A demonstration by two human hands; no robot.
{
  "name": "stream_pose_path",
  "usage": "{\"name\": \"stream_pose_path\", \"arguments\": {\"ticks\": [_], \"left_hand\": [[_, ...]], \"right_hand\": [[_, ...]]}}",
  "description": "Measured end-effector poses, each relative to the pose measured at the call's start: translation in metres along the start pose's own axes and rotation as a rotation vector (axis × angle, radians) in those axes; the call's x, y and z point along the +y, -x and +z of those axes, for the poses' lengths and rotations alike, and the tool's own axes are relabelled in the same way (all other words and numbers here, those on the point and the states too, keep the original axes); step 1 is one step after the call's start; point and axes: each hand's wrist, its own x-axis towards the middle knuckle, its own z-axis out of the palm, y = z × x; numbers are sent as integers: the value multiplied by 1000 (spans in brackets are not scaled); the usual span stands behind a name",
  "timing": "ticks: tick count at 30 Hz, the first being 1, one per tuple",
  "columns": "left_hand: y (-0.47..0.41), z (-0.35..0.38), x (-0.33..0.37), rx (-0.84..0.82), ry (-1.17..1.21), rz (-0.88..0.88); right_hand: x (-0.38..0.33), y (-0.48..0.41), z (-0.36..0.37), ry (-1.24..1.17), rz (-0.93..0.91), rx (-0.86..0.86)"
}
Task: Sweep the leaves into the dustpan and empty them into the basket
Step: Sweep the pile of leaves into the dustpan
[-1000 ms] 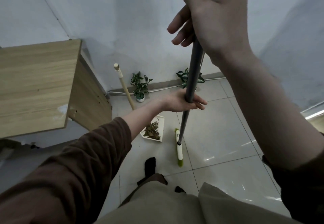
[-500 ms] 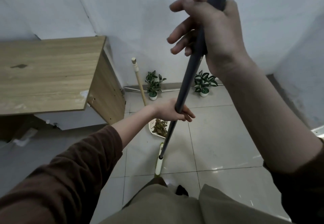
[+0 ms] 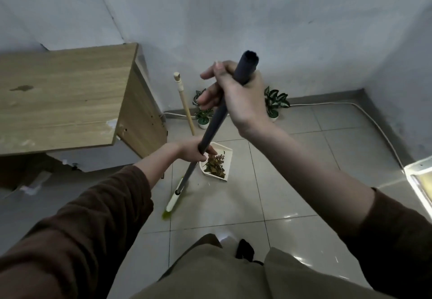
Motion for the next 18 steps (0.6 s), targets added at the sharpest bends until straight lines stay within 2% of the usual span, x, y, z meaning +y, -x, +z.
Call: {"name": "stream_pose_path", "arguments": {"ticks": [2,10,18], "left_hand": [[-7,6,1,-36,-16,-11],[-38,26,42,-57,176,85],[-69,31,99,-63,259,171]], "right_hand": [[8,2,-2,26,26,69],[-8,-11,-32,140,-2,259],[-38,-26,-66,266,-33,304]]}}
